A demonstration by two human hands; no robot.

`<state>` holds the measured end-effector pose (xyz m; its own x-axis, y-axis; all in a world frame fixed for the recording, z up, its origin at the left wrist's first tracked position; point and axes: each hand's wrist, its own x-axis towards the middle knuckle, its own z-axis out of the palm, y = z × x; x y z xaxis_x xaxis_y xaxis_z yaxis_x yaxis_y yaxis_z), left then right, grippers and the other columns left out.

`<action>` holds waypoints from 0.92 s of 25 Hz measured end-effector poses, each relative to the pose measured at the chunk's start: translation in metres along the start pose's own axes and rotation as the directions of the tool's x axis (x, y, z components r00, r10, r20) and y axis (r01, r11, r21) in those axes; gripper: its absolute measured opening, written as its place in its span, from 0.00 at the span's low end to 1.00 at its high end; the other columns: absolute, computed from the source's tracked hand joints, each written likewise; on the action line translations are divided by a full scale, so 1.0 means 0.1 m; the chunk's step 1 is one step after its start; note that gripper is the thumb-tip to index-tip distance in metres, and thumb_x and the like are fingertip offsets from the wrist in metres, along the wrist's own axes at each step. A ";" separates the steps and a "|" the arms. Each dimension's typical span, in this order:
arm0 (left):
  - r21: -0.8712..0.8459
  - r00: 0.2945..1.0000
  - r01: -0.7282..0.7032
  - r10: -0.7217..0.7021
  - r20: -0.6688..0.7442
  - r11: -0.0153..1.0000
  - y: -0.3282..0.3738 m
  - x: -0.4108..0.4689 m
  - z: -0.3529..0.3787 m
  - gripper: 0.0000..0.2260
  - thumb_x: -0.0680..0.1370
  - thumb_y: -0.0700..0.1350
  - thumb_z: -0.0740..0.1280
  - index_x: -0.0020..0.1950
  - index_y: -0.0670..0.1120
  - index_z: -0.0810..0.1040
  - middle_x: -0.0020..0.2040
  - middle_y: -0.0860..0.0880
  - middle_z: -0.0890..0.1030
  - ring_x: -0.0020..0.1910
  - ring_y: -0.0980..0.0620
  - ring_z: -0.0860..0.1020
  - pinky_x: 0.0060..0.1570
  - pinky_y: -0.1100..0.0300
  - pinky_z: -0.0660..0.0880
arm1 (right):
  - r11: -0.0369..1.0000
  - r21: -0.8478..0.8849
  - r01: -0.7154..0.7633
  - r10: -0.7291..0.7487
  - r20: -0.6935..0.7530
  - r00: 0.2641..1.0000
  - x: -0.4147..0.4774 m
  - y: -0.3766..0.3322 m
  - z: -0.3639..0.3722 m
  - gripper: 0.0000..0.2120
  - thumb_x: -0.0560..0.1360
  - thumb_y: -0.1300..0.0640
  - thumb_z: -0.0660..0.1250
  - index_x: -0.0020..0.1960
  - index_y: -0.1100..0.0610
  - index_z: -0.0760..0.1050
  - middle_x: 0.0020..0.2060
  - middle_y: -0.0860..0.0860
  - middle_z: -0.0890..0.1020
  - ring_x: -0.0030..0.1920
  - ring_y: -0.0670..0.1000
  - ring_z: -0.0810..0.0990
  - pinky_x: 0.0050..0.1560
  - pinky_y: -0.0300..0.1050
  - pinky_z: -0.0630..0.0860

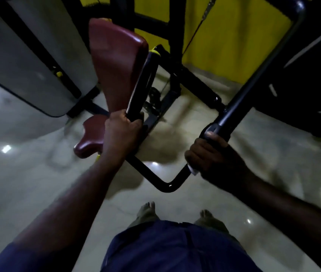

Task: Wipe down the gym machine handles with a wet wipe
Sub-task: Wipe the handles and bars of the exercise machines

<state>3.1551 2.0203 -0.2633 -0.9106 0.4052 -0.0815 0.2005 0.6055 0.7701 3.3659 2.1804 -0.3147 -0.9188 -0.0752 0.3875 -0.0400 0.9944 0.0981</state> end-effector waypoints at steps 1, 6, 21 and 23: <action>0.073 0.997 -0.008 0.013 -0.076 0.997 0.05 -0.04 0.02 0.11 0.77 0.49 0.70 0.37 0.46 0.75 0.31 0.49 0.77 0.29 0.56 0.77 0.28 0.68 0.72 | 0.999 0.003 -0.042 0.042 -0.011 0.999 -0.03 -0.01 -0.01 0.04 0.79 0.58 0.62 0.45 0.53 0.75 0.42 0.50 0.78 0.52 0.57 0.81 0.74 0.58 0.62; 0.263 0.970 0.032 0.034 -0.241 0.964 0.09 -0.15 0.13 0.04 0.77 0.46 0.68 0.44 0.47 0.76 0.35 0.48 0.75 0.41 0.41 0.77 0.40 0.57 0.66 | 0.979 0.166 0.116 -0.119 0.008 0.993 -0.16 -0.29 0.04 0.09 0.81 0.54 0.60 0.56 0.54 0.77 0.50 0.53 0.79 0.61 0.60 0.79 0.80 0.59 0.51; 0.260 0.938 -0.007 0.096 -0.334 0.966 0.04 -0.31 0.13 0.16 0.74 0.54 0.72 0.56 0.49 0.73 0.47 0.52 0.77 0.44 0.50 0.76 0.40 0.58 0.69 | 0.796 0.590 -0.135 -0.282 0.558 0.780 0.46 0.03 -0.61 0.21 0.76 0.52 0.54 0.68 0.47 0.71 0.60 0.47 0.81 0.62 0.50 0.79 0.82 0.54 0.51; 0.173 0.927 -0.157 0.205 -0.314 0.972 0.08 -0.23 0.08 0.21 0.72 0.63 0.71 0.56 0.51 0.73 0.50 0.53 0.77 0.46 0.55 0.76 0.42 0.60 0.71 | 0.484 0.722 -0.495 -0.149 0.625 0.766 0.79 0.35 -0.82 0.16 0.77 0.46 0.61 0.64 0.44 0.71 0.58 0.49 0.84 0.59 0.50 0.82 0.68 0.58 0.75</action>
<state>3.1806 2.0219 -0.2603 -0.9165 0.2847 0.2811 0.4001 0.6436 0.6524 3.3245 2.2028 -0.2057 -0.9436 -0.1588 -0.2904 0.1519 0.5719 -0.8062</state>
